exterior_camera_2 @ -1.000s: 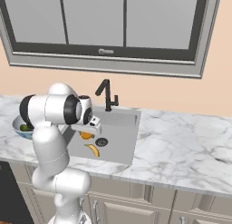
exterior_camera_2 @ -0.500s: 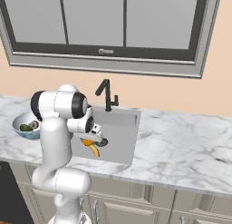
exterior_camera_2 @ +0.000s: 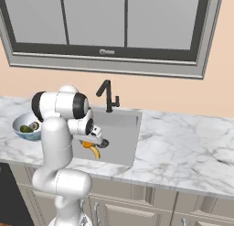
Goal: There is a mixed pile of frozen fruits and vegetables on the counter. Locate all the frozen vegetables and place the items in a bowl on the counter. Take all the frozen fruits and defrost them in a running sink.
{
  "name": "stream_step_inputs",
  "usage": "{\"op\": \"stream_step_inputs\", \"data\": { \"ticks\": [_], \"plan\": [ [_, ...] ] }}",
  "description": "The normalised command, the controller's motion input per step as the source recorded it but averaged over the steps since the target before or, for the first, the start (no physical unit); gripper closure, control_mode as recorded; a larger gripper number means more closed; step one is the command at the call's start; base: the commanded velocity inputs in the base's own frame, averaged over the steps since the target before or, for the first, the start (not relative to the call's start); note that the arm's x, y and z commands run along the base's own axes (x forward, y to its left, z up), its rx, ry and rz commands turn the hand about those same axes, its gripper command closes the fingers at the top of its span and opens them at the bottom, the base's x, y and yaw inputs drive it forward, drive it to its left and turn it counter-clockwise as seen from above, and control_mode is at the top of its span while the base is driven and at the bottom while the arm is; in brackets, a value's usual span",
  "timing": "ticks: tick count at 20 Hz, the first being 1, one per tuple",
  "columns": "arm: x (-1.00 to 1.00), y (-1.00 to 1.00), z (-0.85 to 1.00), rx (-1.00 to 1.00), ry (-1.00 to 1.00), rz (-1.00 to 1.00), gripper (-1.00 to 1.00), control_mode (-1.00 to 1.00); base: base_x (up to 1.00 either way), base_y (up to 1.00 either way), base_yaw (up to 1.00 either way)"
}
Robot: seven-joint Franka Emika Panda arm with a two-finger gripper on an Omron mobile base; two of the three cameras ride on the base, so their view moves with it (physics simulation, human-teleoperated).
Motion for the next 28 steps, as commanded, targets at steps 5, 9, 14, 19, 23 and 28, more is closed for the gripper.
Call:
{"op": "stream_step_inputs", "data": {
  "ticks": [5,9,14,19,23,28],
  "plan": [
    [-0.01,0.00,0.29,0.00,0.00,0.00,-1.00,-1.00,0.00,0.00,0.00],
    [-0.22,0.00,0.73,0.00,-0.05,0.00,-1.00,-1.00,0.00,0.00,0.00],
    [-0.45,0.02,0.69,0.00,-0.07,0.01,-1.00,-1.00,0.00,0.00,0.00],
    [-0.46,0.05,0.71,0.01,-0.01,0.07,-1.00,-1.00,0.00,0.00,0.00],
    [-0.53,0.00,1.00,0.02,-0.06,0.04,-1.00,-1.00,0.00,0.00,0.00],
    [-0.62,0.00,1.00,0.02,-0.05,0.04,-1.00,-1.00,0.00,0.00,0.00]
  ]
}}
